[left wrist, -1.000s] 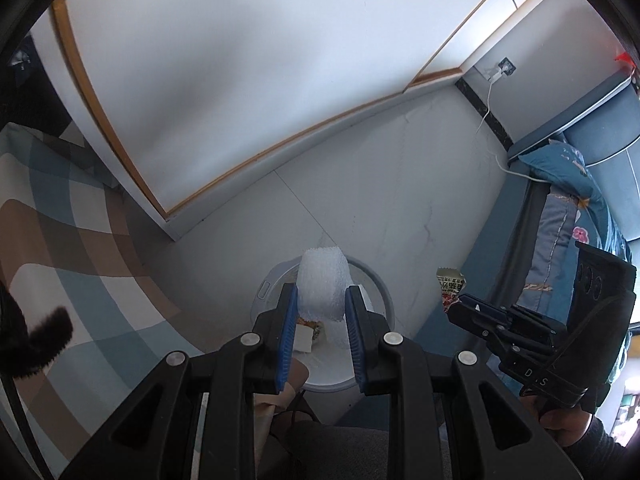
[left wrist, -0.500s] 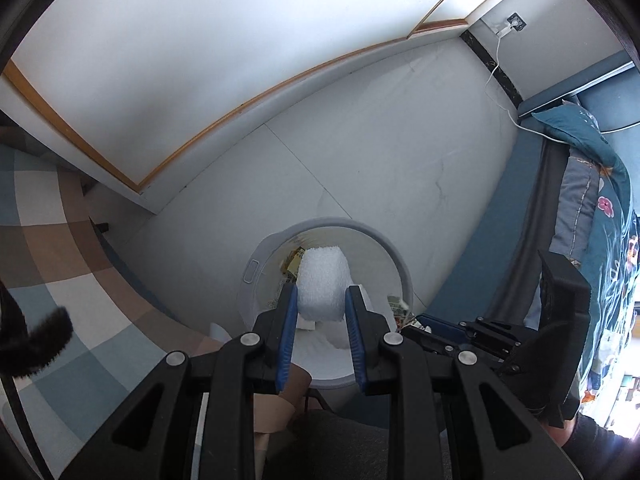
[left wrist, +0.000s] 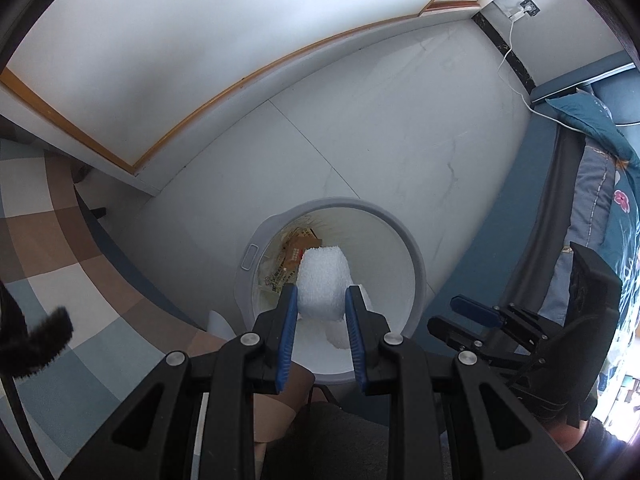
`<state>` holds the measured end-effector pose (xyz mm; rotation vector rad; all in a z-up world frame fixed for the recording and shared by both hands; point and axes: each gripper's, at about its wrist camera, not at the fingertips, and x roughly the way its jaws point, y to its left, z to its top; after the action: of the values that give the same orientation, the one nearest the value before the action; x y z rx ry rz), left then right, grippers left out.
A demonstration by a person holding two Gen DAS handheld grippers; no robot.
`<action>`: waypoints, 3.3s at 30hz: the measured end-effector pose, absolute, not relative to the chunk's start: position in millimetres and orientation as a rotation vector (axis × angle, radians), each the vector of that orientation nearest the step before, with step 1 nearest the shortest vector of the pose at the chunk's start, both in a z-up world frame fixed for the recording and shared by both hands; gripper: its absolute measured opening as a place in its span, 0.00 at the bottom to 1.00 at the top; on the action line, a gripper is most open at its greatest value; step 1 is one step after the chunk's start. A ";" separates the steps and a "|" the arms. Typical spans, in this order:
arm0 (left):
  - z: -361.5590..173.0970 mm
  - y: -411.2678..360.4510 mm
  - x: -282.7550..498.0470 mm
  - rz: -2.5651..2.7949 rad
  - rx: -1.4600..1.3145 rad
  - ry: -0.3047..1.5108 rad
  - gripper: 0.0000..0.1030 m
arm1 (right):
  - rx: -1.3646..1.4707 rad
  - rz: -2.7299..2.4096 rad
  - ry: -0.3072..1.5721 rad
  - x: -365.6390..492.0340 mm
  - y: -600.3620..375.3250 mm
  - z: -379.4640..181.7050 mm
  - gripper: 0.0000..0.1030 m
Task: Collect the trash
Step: 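Open the right tool to drop the clear wrapper into the bin, then open the left tool to drop the white foam piece into the bin, then move both open tools back over the table, then close the right tool on the white foam tube while the left tool grasps the yellow printed bag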
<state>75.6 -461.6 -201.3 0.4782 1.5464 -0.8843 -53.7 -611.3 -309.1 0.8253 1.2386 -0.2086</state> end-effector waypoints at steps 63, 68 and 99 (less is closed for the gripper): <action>12.5 -227.3 98.8 -0.481 -0.002 0.836 0.80 | 0.512 -0.097 0.713 -2.4 -524.5 -27.9 0.86; 33.2 -165.1 104.7 -0.394 -0.047 0.761 0.85 | 0.426 0.010 0.637 17.3 -461.5 14.4 0.89; -26.1 79.9 185.2 -0.043 -0.232 0.833 0.88 | -0.087 0.548 0.949 192.5 -137.5 -104.0 0.78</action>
<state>185.2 79.9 -26.1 -0.2324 0.8332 -0.0427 192.5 -137.5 -104.0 -0.0869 0.9494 0.5476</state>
